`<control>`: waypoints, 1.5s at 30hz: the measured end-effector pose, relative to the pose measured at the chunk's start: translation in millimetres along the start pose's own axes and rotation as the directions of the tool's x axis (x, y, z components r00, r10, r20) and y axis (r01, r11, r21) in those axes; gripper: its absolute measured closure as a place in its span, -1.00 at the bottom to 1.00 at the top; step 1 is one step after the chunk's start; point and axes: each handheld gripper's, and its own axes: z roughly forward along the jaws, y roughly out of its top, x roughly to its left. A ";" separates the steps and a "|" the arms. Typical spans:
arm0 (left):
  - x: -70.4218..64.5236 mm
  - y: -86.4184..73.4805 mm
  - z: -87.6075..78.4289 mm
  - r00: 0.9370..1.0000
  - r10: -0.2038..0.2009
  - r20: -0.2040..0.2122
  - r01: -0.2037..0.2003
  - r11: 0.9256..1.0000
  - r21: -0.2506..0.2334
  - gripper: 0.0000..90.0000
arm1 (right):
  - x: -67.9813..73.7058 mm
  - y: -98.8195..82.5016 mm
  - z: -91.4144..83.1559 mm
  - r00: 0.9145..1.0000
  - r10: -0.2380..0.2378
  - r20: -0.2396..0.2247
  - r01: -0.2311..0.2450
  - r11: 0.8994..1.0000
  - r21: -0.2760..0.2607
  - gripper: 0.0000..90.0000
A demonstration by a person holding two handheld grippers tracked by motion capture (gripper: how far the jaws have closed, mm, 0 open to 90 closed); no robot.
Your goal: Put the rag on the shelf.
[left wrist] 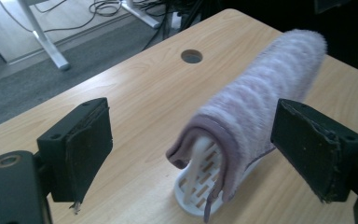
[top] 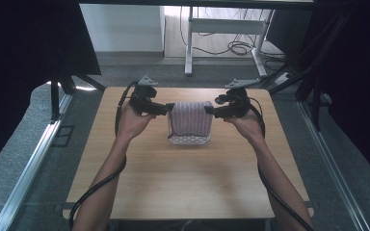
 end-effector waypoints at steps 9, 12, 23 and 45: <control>-11.5 -16.7 -1.0 0.999 0.041 -0.009 -0.041 0.999 0.016 -0.73 | 7.7 -17.2 -0.6 1.000 -0.003 0.000 0.003 1.000 0.022 -0.69; -15.9 -25.4 -1.3 0.999 0.051 -0.007 -0.051 0.999 0.017 -0.73 | 12.9 -26.8 -2.5 1.000 -0.015 -0.003 0.015 1.000 0.027 -0.70; -33.6 -53.8 -8.3 0.997 0.078 -0.011 -0.078 0.997 0.013 -0.72 | 27.6 -58.1 -6.2 0.999 -0.039 -0.003 0.039 0.998 0.057 -0.78; -62.0 -119.9 -11.5 0.998 0.057 -0.002 -0.057 0.998 0.019 -0.73 | 49.8 -124.7 0.0 0.999 -0.024 -0.039 0.029 0.991 0.131 -0.90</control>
